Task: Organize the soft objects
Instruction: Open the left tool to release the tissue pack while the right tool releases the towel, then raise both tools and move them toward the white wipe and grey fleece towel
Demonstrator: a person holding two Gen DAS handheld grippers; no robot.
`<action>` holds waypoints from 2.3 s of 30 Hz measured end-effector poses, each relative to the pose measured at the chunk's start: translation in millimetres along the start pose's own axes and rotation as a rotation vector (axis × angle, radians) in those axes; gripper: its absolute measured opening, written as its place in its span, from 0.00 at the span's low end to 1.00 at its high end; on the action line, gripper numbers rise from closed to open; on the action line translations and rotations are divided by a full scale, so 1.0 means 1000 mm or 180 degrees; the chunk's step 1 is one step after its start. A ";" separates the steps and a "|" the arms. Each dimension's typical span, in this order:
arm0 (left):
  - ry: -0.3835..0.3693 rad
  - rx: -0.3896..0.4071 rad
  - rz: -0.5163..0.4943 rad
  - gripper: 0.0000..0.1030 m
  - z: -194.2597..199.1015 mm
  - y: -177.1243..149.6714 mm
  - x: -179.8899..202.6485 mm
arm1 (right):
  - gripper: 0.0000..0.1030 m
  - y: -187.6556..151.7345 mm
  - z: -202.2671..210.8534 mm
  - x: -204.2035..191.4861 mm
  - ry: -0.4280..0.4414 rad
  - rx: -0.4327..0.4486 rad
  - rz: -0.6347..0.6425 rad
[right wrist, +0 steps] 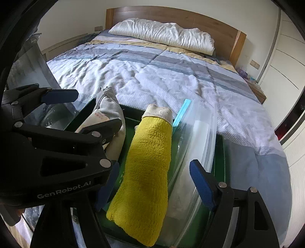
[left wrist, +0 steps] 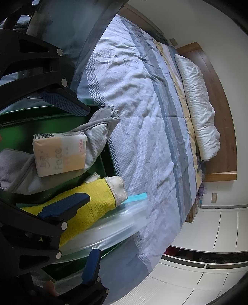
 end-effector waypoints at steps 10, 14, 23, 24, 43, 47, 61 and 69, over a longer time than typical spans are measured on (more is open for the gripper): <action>-0.0069 0.0033 -0.0039 0.76 0.012 0.003 0.012 | 0.75 0.001 0.014 0.000 -0.0055 0.0004 -0.0007; -0.0080 0.0020 -0.0038 0.76 0.013 0.001 0.013 | 0.75 0.000 0.019 0.001 -0.0080 0.0004 -0.0019; -0.0090 -0.0005 0.0000 0.76 0.018 -0.003 0.015 | 0.74 -0.004 0.024 0.005 -0.0164 -0.0034 -0.0068; -0.0092 -0.0014 0.0007 0.76 0.019 -0.003 0.016 | 0.74 -0.004 0.025 0.005 -0.0172 -0.0037 -0.0069; -0.0120 -0.0052 0.0192 0.76 0.039 -0.013 0.010 | 0.74 -0.013 0.039 0.013 -0.0344 -0.0145 -0.0134; -0.0107 -0.0057 0.0200 0.76 0.042 -0.015 0.009 | 0.74 -0.013 0.045 0.015 -0.0399 -0.0158 -0.0155; -0.0143 -0.0040 0.0241 0.76 0.066 -0.020 0.004 | 0.74 -0.012 0.070 0.015 -0.0553 -0.0170 -0.0176; -0.0164 0.0033 0.0257 0.76 0.094 -0.021 -0.008 | 0.74 -0.013 0.092 0.001 -0.0567 -0.0176 -0.0152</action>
Point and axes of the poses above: each gripper's, at about its wrist camera, not at the fingertips, and z roughly against the way its jaws point, x to its right, y to its top, the point moved 6 cm from there along -z, roughly the way its jaws point, and after that the axes turned 10 degrees about z, right-handed, at the moved point
